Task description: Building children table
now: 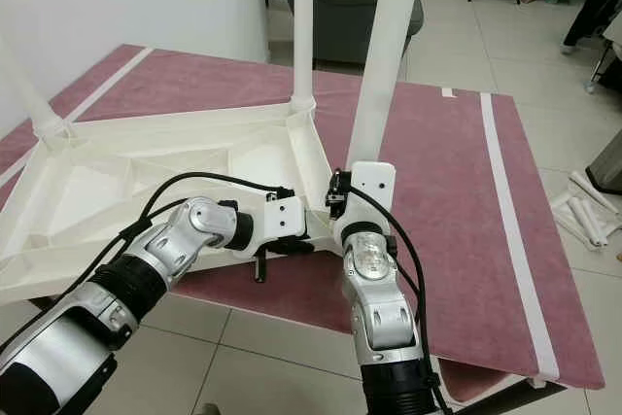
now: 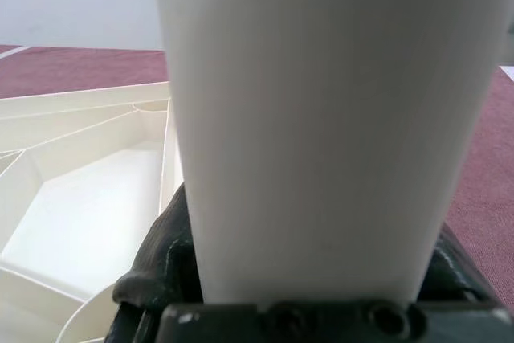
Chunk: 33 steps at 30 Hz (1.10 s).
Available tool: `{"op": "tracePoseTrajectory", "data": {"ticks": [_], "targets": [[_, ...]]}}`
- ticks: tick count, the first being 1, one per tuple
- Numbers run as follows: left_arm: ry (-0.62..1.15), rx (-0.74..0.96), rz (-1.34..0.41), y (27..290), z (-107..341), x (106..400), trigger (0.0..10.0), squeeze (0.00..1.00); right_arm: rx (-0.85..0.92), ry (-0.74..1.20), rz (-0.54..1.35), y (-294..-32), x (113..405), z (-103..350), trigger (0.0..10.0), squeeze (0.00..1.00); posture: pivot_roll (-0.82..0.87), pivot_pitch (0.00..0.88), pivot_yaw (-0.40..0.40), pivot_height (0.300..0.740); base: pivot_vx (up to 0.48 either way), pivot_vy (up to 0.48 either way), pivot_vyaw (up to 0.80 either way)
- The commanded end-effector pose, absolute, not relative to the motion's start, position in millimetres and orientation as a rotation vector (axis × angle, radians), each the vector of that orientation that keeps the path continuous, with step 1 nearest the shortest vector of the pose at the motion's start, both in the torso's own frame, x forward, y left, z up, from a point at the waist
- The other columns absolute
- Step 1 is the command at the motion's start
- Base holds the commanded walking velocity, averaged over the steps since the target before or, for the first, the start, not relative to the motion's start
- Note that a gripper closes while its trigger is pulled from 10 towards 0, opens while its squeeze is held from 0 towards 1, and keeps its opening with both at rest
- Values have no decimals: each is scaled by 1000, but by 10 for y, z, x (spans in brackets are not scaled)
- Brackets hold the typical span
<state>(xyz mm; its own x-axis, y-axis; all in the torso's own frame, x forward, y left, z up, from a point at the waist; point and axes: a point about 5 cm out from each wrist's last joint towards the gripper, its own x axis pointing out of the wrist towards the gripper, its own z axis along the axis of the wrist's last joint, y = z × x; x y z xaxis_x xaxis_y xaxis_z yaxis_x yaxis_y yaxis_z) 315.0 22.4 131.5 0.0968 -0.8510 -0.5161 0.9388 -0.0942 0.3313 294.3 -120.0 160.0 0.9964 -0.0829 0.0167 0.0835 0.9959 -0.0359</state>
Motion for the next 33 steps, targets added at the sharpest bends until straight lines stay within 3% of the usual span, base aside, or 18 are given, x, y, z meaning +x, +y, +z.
{"op": "tracePoseTrajectory", "data": {"ticks": [1, 2, 3, 4, 6, 7, 9, 10, 11, 13, 14, 24, 33], "targets": [[-9, 802, -1666, -4, 1414, 2986, 10000, 0, -93, 241, -142, -1401, 2909, 1081, 10000, 306, 65, 3, 26, 740, 0, 0, 0], [-9, 802, -1666, -4, 1414, 2986, 10000, 0, -93, 241, -142, -1401, 2909, 1081, 10000, 306, 65, 3, 26, 740, 0, 0, 0], [-8, 815, -1661, -1, 1371, 2975, 10000, 0, -101, 233, -108, -1385, 2913, 1080, 10000, 1000, 66, 4, 26, 740, 0, 0, 0], [-3, 813, -1659, 1, 1332, 2961, 10000, 639, -114, 218, -79, -1380, 2917, 1086, 10000, 1000, 65, 3, 25, 740, 0, 0, 0], [-1, 809, -1659, -1, 1308, 2957, 10000, 639, -124, 209, -70, -1373, 2919, 1090, 10000, 1000, 65, 3, 25, 740, 0, 0, 0], [15, 787, -1671, 7, 1286, 2944, 10000, 1000, -130, 197, -49, -1370, 2922, 1101, 10000, 1000, 65, 4, 23, 740, 0, 0, 0], [18, 770, -1668, 12, 1275, 2939, 10000, 1000, -136, 187, -12, -1363, 2923, 1113, 10000, 1000, 66, 2, 22, 740, 0, 0, 0], [12, 763, -1660, 28, 1269, 2938, 10000, 1000, -138, 163, 52, -1352, 2922, 1153, 10000, 435, 66, 1, 22, 740, 0, 0, 0], [16, 751, -1651, 43, 1281, 2946, 10000, 278, -135, 137, 85, -1352, 2920, 1203, 10000, 0, 67, 2, 23, 740, 0, 0, 0], [21, 742, -1647, 54, 1290, 2950, 10000, 278, -133, 118, 104, -1352, 2918, 1237, 10000, 0, 67, 2, 23, 740, 0, 0, 0], [22, 729, -1629, 72, 1308, 2963, 10000, 0, -118, 92, 132, -1356, 2913, 1288, 10000, 0, 68, 1, 23, 740, 0, 0, 0], [-30, 575, -1491, 348, 1505, 2985, 10000, 0, -83, -65, 332, -1391, 2731, 1590, 10000, 0, 68, 3, 26, 740, 0, 0, 0], [-99, 510, -1431, 541, 1680, 2904, 10000, 0, -91, -69, 314, -1494, 2694, 1597, 10000, 0, 73, 4, 21, 740, 0, 0, 0]]}}
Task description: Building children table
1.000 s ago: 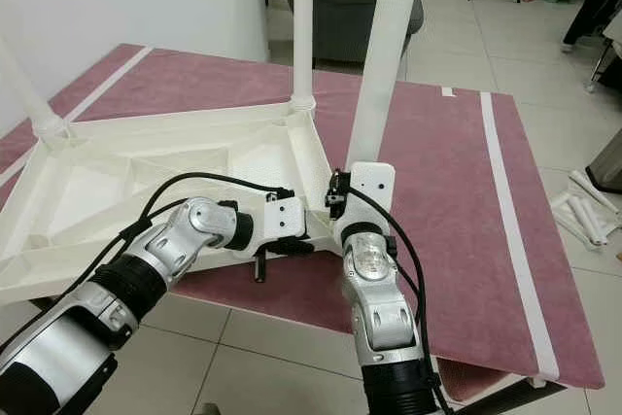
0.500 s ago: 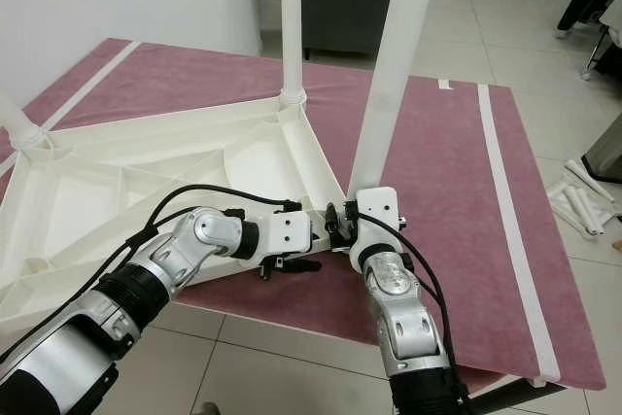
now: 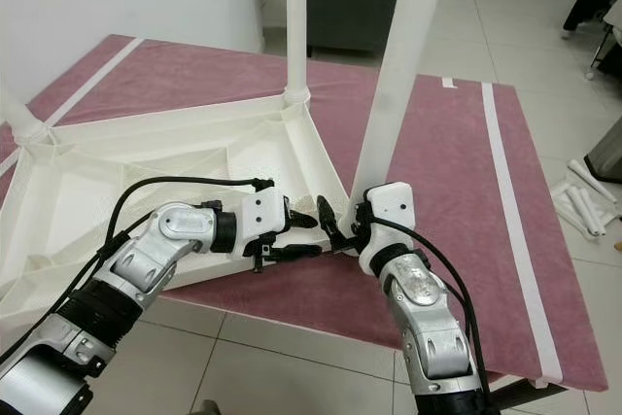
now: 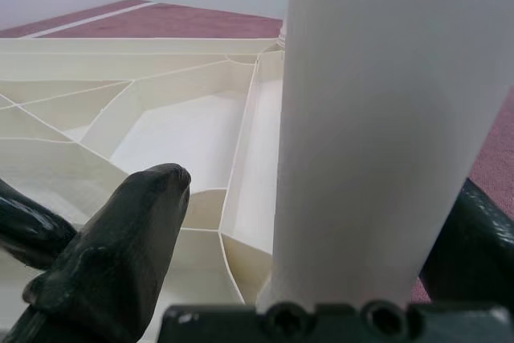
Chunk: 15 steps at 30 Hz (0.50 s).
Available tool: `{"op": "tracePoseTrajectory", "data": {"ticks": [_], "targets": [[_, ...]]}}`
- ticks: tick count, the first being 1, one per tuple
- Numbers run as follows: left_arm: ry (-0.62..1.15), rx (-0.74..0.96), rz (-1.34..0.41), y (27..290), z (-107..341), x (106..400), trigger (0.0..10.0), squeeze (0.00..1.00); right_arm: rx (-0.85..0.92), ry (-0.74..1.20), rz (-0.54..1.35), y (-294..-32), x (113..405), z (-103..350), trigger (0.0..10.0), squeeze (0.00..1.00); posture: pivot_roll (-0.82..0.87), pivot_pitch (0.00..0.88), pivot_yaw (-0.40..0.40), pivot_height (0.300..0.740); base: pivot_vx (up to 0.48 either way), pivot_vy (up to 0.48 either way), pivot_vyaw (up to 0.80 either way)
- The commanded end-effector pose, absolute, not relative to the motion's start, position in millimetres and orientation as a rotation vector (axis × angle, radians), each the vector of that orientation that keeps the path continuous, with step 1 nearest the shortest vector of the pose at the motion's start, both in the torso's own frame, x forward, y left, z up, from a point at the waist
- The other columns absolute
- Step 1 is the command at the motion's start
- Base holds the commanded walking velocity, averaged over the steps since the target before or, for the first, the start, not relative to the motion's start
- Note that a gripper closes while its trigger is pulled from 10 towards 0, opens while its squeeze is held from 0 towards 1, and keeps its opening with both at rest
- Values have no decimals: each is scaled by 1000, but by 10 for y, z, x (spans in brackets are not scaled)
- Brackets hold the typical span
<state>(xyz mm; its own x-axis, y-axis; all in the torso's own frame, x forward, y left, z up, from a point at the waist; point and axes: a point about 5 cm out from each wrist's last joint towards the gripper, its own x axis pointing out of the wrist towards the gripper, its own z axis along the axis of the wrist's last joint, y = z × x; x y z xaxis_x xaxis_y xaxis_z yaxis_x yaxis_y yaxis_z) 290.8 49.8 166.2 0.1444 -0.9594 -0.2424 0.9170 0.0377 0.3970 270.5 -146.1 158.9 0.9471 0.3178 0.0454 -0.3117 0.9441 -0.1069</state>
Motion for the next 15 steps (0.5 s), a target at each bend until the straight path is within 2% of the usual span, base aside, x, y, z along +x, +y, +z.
{"op": "tracePoseTrajectory", "data": {"ticks": [1, 2, 3, 6, 10, 11, 15], "targets": [[-93, 520, -1384, 617, 1687, 2896, 10000, 0, -101, -69, 287, -1530, 2727, 1597, 10000, 0, 80, 3, 23, 740, 0, 0, 0], [-75, 529, -1311, 705, 1678, 2906, 10000, 0, -108, -70, 270, -1552, 2763, 1602, 10000, 0, 85, 2, 25, 740, 0, 0, 0], [-75, 529, -1311, 705, 1678, 2906, 10000, 0, -108, -70, 270, -1552, 2763, 1602, 10000, 0, 85, 2, 25, 740, 0, 0, 0], [-17, 491, -1076, 954, 1649, 2968, 10000, 0, -115, -72, 241, -1575, 2847, 1605, 10000, 0, 99, 2, 24, 740, 0, 0, 0], [-4, 478, -1023, 1028, 1649, 2977, 10000, 0, -110, -67, 237, -1573, 2866, 1597, 10000, 0, 106, 3, 23, 740, 0, 0, 0], [15, 465, -970, 1117, 1657, 2979, 10000, 1000, -105, -62, 236, -1565, 2887, 1588, 10000, 0, 114, 4, 18, 740, 0, 0, 0], [83, 479, -841, 1410, 1680, 2986, 10000, 1000, -101, -44, 230, -1539, 2951, 1558, 10000, 0, 128, 4, 13, 740, 0, 0, 0]]}}
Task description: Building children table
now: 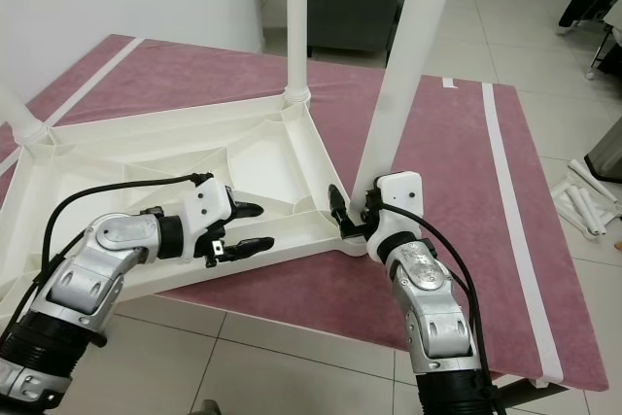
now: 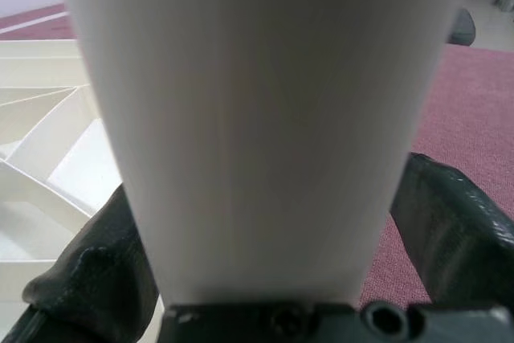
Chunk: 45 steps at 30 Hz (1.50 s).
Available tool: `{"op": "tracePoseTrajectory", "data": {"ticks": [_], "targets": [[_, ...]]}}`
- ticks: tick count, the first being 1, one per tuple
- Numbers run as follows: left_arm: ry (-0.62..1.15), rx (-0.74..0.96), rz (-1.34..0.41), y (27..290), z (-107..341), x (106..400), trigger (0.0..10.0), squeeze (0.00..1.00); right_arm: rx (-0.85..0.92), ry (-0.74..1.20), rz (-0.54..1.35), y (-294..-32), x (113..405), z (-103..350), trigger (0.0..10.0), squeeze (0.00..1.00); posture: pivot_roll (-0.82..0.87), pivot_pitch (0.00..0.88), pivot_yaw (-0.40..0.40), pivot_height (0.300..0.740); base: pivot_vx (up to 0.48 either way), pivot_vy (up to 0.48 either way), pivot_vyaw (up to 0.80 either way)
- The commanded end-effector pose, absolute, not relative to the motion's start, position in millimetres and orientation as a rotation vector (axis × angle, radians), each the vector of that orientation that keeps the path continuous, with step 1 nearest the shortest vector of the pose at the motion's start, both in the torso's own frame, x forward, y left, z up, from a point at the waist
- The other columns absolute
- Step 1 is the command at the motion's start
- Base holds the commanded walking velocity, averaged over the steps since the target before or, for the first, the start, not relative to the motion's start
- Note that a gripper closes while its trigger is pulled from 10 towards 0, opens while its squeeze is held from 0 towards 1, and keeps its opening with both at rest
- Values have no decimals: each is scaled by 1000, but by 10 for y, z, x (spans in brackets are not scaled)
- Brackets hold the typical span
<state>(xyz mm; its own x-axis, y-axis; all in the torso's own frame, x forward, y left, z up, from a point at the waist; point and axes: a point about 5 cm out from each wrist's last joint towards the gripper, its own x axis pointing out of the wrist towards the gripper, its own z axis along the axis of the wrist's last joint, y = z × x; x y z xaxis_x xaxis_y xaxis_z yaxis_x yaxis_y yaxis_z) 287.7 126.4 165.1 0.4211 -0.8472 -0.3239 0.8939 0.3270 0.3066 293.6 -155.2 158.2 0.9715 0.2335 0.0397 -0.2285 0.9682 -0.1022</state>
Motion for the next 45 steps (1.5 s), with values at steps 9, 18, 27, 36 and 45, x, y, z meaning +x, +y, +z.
{"op": "tracePoseTrajectory", "data": {"ticks": [9, 18, 27, 36, 45], "targets": [[295, 659, -603, 2059, 1633, 3022, 10000, 0, -119, -18, 204, -1587, 3006, 1504, 10000, 0, 139, 9, 13, 740, 0, 0, 0], [415, 861, -585, 2274, 1485, 3113, 10000, 0, -127, 7, 173, -1615, 3022, 1460, 10000, 0, 132, 11, 6, 740, 0, 0, 0], [500, 953, -677, 2162, 1283, 3241, 10000, 0, -146, 1, 128, -1839, 2904, 1519, 10000, 0, 100, 3, 11, 740, 0, 0, 0], [389, 921, -660, 1797, 1346, 3545, 10000, 0, -174, -9, 37, -2142, 2690, 1605, 10000, 0, 57, 0, 24, 740, 0, 0, 0], [259, 712, -669, 1611, 1643, 3706, 10000, 0, -195, 10, -53, -2315, 2587, 1592, 10000, 0, 43, 1, 36, 740, 0, 0, 0]]}}
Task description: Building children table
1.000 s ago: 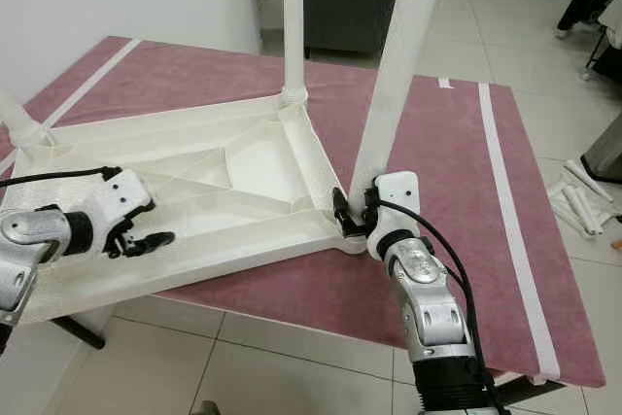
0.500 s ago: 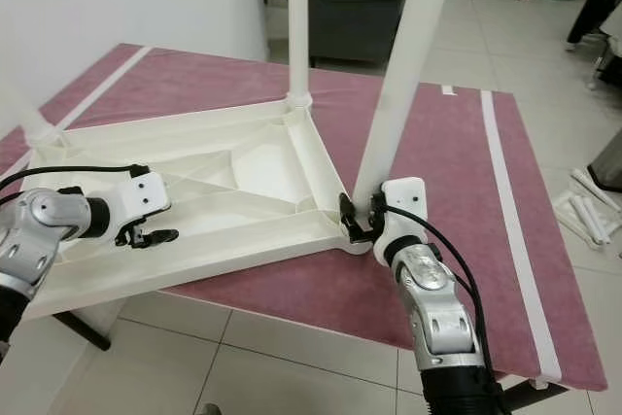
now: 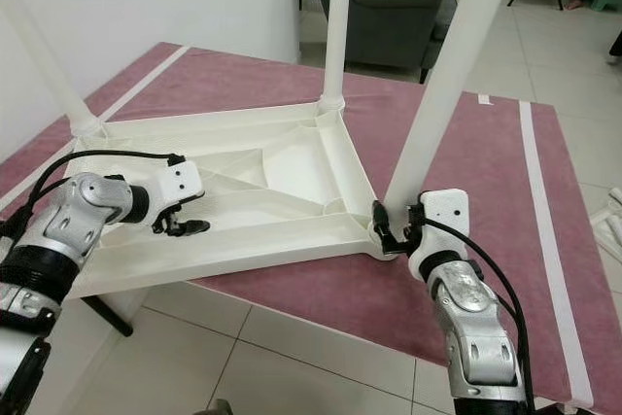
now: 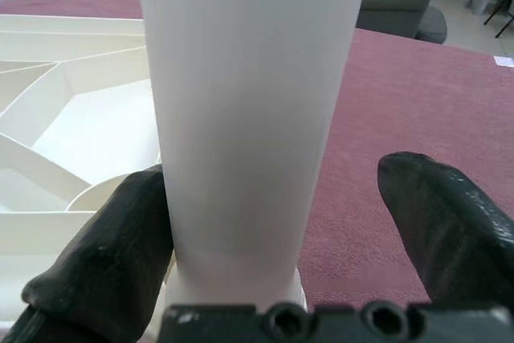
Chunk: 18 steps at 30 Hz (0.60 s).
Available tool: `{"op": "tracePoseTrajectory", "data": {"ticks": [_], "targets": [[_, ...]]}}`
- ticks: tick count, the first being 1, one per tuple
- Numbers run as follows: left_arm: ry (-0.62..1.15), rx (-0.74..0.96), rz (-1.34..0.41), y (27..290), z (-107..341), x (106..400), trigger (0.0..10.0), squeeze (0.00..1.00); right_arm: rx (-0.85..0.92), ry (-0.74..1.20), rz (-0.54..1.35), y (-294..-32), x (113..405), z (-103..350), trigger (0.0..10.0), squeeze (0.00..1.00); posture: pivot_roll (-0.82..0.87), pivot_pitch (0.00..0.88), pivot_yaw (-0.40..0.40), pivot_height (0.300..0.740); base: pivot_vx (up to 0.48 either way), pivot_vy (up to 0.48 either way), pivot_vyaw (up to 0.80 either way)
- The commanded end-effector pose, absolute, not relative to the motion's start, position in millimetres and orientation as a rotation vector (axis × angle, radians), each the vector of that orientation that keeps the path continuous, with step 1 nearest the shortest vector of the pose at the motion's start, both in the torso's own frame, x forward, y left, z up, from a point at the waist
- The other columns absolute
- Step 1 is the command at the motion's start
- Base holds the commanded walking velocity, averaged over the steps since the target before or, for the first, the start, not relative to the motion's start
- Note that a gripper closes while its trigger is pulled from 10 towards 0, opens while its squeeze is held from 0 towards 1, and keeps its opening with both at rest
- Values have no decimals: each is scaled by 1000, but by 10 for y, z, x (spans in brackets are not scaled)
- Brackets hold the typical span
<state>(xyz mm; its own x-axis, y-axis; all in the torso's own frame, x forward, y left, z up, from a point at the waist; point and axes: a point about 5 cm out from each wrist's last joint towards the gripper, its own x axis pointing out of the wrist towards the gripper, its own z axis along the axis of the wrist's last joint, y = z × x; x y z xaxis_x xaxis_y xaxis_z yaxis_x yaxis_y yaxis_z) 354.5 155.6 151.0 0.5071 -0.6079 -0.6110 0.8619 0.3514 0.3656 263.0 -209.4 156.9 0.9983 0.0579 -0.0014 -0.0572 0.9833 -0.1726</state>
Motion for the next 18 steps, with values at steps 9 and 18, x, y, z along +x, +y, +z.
{"op": "tracePoseTrajectory", "data": {"ticks": [9, 18], "targets": [[135, 566, -724, 1462, 1929, 3750, 10000, 0, -252, 41, -246, -2592, 2626, 1608, 10000, 0, 63, 9, 25, 740, 0, 0, 0], [181, 718, -710, 1572, 1869, 3688, 10000, 0, -283, 93, -431, -2913, 2557, 1597, 10000, 0, 59, 14, 31, 740, 0, 0, 0]]}}
